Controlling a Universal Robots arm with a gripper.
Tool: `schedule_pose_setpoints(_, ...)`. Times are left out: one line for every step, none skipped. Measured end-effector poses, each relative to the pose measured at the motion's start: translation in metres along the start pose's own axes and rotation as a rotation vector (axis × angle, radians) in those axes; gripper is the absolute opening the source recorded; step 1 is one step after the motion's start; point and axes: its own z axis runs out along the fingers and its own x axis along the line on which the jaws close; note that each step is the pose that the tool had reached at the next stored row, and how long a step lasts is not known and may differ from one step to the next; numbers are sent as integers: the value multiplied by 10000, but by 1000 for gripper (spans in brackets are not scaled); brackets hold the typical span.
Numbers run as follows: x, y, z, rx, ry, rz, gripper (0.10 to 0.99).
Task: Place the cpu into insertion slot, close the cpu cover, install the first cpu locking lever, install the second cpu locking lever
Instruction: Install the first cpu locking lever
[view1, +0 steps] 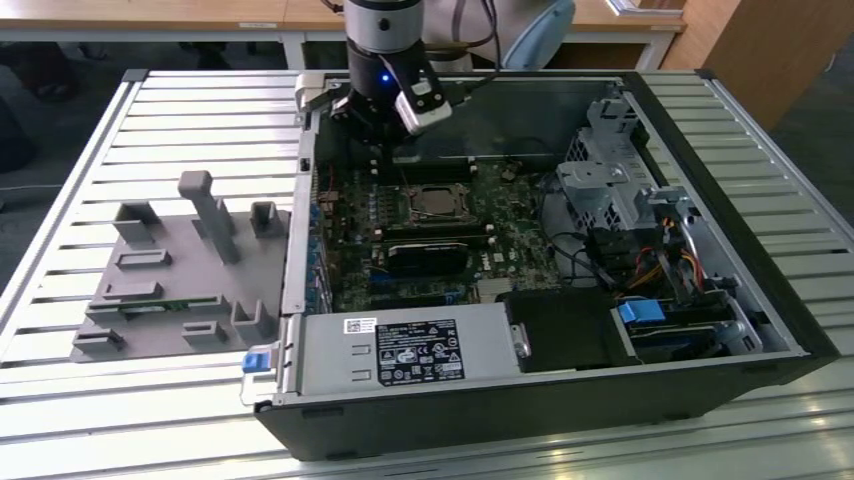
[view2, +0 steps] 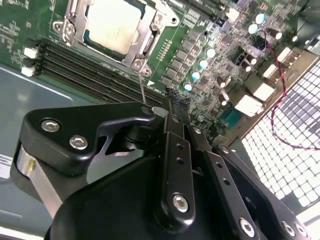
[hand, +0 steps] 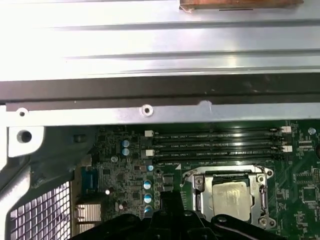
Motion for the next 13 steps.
schedule_pose_setpoints(8,8,5,0,-4,-6,106)
schedule_pose_setpoints(14,17,10,0,-7,-11,106)
schedule_pose_setpoints(17,31,15,1,-7,-16,106)
schedule_pose_setpoints(19,46,20,1,-7,-19,106)
schedule_pose_setpoints(20,62,23,1,-7,-24,106)
schedule_pose_setpoints(21,76,27,2,-6,-28,106)
schedule_pose_setpoints(21,87,30,2,-6,-33,106)
schedule_pose_setpoints(22,96,32,1,-6,-41,106)
schedule_pose_setpoints(22,103,33,1,-6,-51,106)
schedule_pose_setpoints(22,109,34,1,-6,-61,106)
schedule_pose_setpoints(19,112,35,1,-6,-70,106)
schedule_pose_setpoints(13,114,35,0,-6,-78,106)
schedule_pose_setpoints(1,115,35,0,-5,-81,106)
